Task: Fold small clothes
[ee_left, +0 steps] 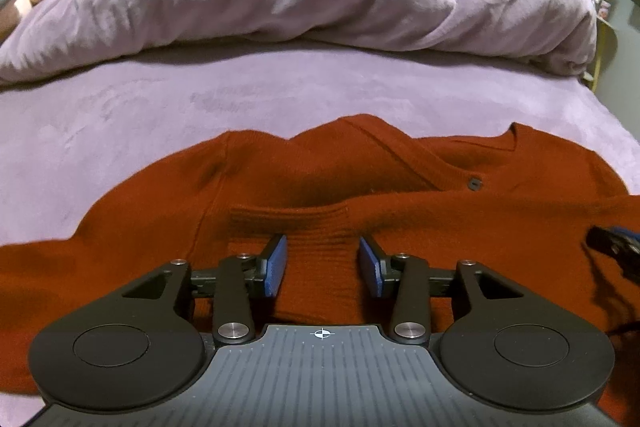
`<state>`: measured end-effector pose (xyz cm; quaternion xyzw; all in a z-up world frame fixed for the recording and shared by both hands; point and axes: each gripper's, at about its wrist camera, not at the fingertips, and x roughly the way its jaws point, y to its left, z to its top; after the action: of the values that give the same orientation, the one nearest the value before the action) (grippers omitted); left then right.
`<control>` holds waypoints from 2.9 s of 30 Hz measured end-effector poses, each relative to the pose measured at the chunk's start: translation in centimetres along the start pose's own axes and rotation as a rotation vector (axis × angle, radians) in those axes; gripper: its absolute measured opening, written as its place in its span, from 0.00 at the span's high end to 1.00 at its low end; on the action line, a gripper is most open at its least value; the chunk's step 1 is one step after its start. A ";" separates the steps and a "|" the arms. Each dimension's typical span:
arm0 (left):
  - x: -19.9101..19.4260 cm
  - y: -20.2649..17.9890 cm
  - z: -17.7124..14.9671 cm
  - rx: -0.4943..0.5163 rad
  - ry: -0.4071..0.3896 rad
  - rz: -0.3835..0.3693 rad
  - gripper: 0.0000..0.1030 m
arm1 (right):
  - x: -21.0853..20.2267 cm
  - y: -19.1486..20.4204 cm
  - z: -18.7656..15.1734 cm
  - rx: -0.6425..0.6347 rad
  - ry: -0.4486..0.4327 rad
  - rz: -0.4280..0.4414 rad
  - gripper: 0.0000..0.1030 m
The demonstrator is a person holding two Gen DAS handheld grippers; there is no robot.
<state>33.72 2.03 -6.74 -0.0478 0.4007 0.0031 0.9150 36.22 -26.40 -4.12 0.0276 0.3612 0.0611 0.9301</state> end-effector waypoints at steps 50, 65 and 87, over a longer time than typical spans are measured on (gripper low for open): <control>-12.7 37.3 -16.3 -1.334 -0.354 0.028 0.85 | -14.0 3.9 -10.2 0.153 0.066 0.077 0.28; -18.7 14.6 -3.1 -0.401 -0.432 -0.304 0.83 | -14.3 2.5 -10.3 0.246 0.051 0.130 0.28; -12.4 8.7 -9.5 -0.335 -0.086 -0.162 0.60 | -3.3 1.3 -0.3 0.724 0.187 0.436 0.42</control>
<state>17.97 10.23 -4.75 -0.2317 0.3501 -0.0020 0.9076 33.53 -25.52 -2.00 0.4222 0.4278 0.1280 0.7889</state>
